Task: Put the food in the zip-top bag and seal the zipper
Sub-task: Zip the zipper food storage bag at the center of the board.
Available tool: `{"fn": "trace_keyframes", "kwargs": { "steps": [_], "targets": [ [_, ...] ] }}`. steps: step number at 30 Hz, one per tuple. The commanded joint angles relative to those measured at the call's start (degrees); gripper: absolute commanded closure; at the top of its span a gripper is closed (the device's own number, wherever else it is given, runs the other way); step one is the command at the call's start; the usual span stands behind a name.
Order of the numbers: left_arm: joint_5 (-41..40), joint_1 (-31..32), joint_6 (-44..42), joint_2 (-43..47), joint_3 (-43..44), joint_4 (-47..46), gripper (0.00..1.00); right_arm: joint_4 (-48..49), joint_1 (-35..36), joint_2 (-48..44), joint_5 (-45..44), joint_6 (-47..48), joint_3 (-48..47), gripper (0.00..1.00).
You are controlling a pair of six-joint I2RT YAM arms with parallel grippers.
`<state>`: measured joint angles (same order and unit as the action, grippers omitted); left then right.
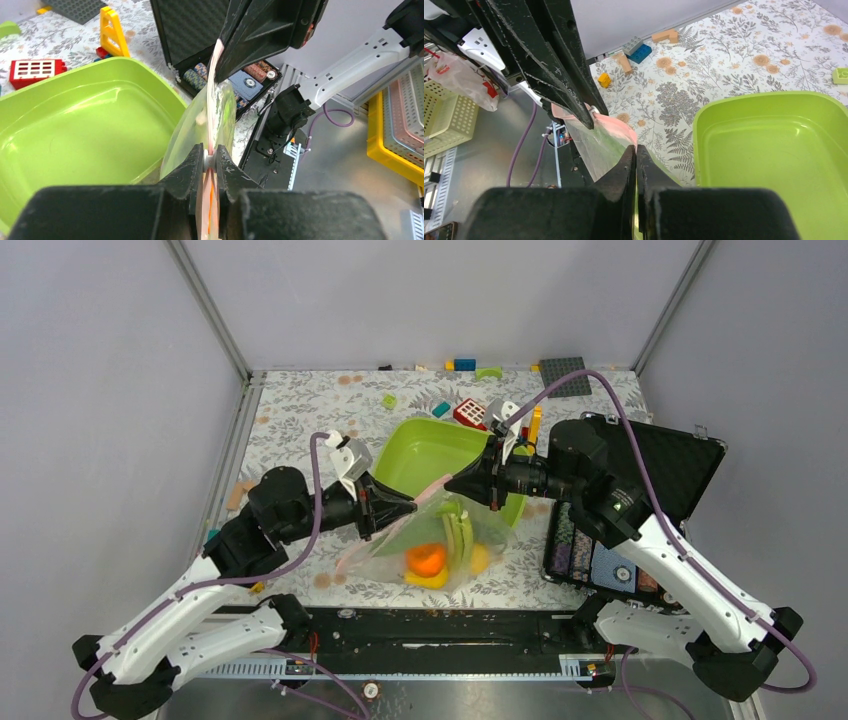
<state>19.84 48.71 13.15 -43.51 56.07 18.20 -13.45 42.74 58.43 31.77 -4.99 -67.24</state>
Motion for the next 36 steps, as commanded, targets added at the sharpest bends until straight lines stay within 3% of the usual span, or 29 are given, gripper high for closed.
{"fn": "trace_keyframes", "kwargs": {
  "steps": [1,14,36],
  "targets": [
    [-3.76,0.23,2.39,3.10,-0.79,6.51,1.00,4.94,-1.99,-2.57,-10.12,0.44,-0.32,1.00],
    [-15.90,0.21,6.12,6.95,-1.87,15.85,1.00,4.59,-4.22,-5.52,-21.40,0.32,3.61,1.00],
    [-30.64,0.23,12.43,10.12,-1.39,29.08,1.00,2.79,-6.62,-8.19,-29.56,1.52,8.12,1.00]
  ]
}}
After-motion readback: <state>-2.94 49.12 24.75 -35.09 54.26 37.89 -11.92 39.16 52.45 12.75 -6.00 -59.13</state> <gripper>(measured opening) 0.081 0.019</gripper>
